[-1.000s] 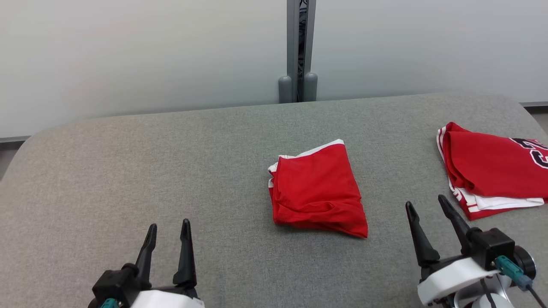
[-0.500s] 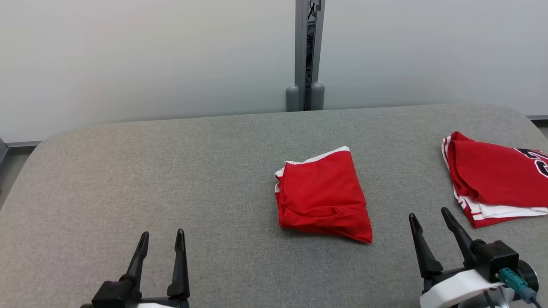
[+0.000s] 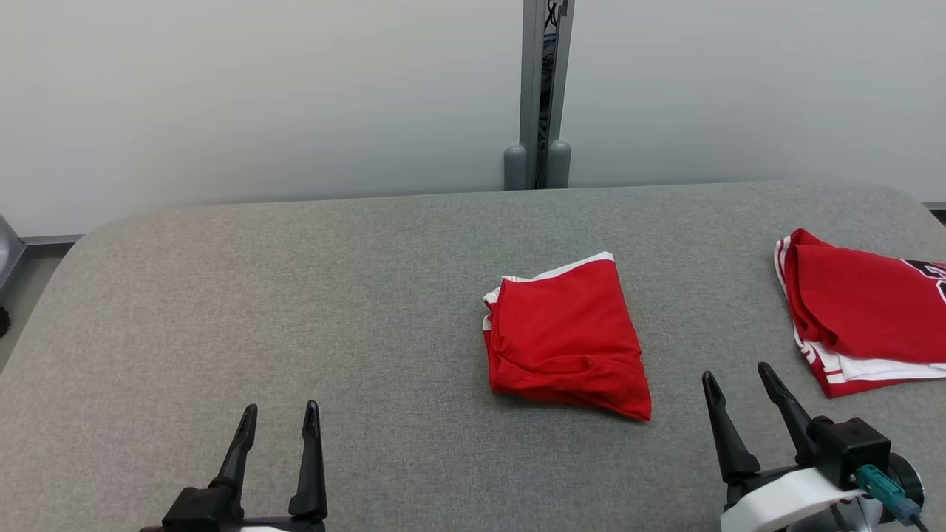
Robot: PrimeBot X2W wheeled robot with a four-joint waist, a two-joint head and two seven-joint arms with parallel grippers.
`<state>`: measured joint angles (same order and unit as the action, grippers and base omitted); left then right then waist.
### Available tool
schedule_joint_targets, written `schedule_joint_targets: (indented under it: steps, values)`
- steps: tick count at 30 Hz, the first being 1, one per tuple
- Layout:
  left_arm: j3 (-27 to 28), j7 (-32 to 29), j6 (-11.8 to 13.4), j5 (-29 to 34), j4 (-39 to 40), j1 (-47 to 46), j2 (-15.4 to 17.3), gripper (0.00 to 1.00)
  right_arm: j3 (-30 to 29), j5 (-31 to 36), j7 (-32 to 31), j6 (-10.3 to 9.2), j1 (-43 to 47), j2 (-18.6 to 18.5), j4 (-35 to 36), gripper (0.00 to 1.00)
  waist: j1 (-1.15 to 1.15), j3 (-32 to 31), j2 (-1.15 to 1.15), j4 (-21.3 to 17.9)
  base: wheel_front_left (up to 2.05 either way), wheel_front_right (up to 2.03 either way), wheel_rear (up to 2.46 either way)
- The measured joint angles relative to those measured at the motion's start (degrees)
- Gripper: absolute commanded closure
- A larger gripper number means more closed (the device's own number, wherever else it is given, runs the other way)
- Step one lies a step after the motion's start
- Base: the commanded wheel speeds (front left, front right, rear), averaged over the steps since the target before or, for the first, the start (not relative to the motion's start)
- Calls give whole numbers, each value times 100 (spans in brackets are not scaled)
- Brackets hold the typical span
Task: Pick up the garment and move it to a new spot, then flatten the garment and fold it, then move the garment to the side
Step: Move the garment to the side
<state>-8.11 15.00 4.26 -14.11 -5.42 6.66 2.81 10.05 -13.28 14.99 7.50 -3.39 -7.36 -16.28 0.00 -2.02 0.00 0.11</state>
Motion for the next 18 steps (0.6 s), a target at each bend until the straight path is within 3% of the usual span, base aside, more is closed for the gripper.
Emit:
schedule_joint_targets:
  steps: [5, 10, 18]
  values:
    - [-20, 0, -2, -1, -41, -1, 0, 0, 123, -179, 0, 0, -120, 37, -181, 0, 0, 29, 0, 25, 0, 0, 0]
    - [-93, 0, -20, -5, -85, -20, 1, 0, 296, -815, 1, 0, -632, 109, -590, 0, 0, 85, 0, 76, 0, 0, 0]
    - [-313, 0, -74, -8, -154, -149, -1, 0, 592, -1677, 1, -1, -1739, -119, -2105, 0, 0, 251, 0, 315, 0, 0, 0]
